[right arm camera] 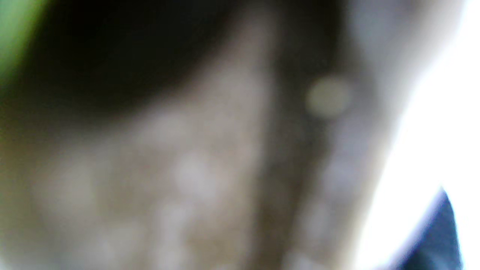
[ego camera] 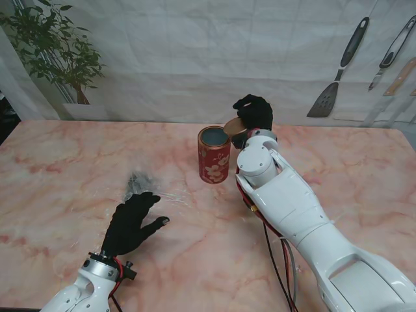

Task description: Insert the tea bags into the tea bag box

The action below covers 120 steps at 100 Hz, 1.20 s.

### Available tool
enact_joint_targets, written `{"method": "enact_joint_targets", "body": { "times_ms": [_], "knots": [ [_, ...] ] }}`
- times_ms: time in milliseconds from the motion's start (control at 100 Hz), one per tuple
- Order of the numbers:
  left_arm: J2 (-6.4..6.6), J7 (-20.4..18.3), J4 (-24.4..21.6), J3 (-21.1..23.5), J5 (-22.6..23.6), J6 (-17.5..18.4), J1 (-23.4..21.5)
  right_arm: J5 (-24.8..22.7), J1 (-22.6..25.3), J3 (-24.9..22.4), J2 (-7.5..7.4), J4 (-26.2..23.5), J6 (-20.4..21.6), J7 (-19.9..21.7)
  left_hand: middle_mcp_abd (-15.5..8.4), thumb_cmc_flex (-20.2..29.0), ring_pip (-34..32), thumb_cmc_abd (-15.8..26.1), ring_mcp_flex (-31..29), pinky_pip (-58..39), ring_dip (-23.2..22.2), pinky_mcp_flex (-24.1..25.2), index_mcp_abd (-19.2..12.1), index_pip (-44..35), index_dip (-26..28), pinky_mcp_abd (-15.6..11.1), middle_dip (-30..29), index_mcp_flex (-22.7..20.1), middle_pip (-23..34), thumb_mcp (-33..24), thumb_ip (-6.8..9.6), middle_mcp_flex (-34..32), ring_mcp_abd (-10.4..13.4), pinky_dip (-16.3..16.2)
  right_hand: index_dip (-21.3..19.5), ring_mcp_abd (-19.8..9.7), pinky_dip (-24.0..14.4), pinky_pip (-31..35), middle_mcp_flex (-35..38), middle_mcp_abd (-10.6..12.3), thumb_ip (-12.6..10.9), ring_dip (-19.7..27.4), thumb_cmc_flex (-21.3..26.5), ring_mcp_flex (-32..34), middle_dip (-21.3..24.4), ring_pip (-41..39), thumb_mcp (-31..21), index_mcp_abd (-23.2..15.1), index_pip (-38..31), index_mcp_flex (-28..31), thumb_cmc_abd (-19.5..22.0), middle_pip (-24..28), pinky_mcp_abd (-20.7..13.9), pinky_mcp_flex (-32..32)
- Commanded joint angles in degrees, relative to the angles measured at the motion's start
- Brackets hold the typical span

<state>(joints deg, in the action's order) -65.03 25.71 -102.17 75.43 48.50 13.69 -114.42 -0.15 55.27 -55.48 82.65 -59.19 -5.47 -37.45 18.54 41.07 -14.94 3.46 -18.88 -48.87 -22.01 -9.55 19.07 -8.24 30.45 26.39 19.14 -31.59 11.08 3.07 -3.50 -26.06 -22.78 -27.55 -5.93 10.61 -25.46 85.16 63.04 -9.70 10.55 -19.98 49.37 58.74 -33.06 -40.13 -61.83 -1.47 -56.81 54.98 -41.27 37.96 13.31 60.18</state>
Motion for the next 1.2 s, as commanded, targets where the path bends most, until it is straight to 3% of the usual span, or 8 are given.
{"method": "enact_joint_targets", "body": {
  "times_ms": [0,250,720,1190],
  "knots": [
    [0.02,-0.58,-0.43,0.05,-0.09,-0.25,-0.32,-0.24,-0.35,-0.19,0.25,-1.31,-0.29,0.04,-1.11,1.19,-0.21,-0.33,-0.28,-1.31,-0.55,0.4,0.52,-0.46,-0.36,-1.35,0.62,-2.19,0.32,-0.53,0.71,-0.11,1.01,-0.42,-1.45,0.97,-0.19,2.91,0.66,-3.96,3.78,-5.08,-1.22,10.31,-1.79,-16.78,0.92,6.22,-4.26,0.22,-0.23,3.99,-0.41,2.39],
    [0.05,-0.62,-0.57,0.12,0.06,-0.27,-0.34,-0.54,-0.9,1.02,0.18,-1.73,-0.59,1.41,-1.13,1.17,-0.23,-0.3,-0.36,-1.27,-0.57,0.48,0.54,-0.58,-0.29,-1.48,0.66,-2.47,0.39,-0.54,0.71,-0.29,1.16,-0.39,-1.52,0.9,-0.2,2.9,0.65,-3.86,3.79,-5.14,-1.32,10.15,-1.79,-17.01,1.04,6.09,-4.25,0.16,-0.12,4.03,-0.41,2.39],
    [0.11,-0.97,-0.88,0.76,0.32,-0.58,-0.83,2.93,-4.07,4.9,2.51,3.68,3.36,2.84,-1.23,1.11,-0.16,-0.28,-0.31,-1.01,-0.55,0.71,0.5,-0.62,-0.2,-1.8,0.7,-2.58,0.44,-0.54,0.7,-0.5,1.25,-0.23,-1.63,0.94,-0.24,2.9,0.5,-3.89,3.74,-5.23,-1.28,9.97,-1.82,-17.31,1.02,6.1,-4.23,0.14,-0.15,4.06,-0.48,2.35],
    [0.02,-0.42,-0.52,1.01,0.26,-0.31,-0.96,3.03,-5.21,6.53,3.34,5.57,4.39,3.29,-1.19,1.12,-0.21,-0.38,-0.39,-0.97,-0.58,0.72,0.49,-0.7,-0.1,-1.9,0.78,-2.74,0.55,-0.53,0.7,-0.65,1.29,-0.18,-1.65,1.06,-0.28,2.92,0.48,-3.93,3.75,-5.29,-1.28,9.89,-1.87,-17.51,1.0,6.15,-4.2,0.1,-0.11,4.14,-0.57,2.29]
  ]
}}
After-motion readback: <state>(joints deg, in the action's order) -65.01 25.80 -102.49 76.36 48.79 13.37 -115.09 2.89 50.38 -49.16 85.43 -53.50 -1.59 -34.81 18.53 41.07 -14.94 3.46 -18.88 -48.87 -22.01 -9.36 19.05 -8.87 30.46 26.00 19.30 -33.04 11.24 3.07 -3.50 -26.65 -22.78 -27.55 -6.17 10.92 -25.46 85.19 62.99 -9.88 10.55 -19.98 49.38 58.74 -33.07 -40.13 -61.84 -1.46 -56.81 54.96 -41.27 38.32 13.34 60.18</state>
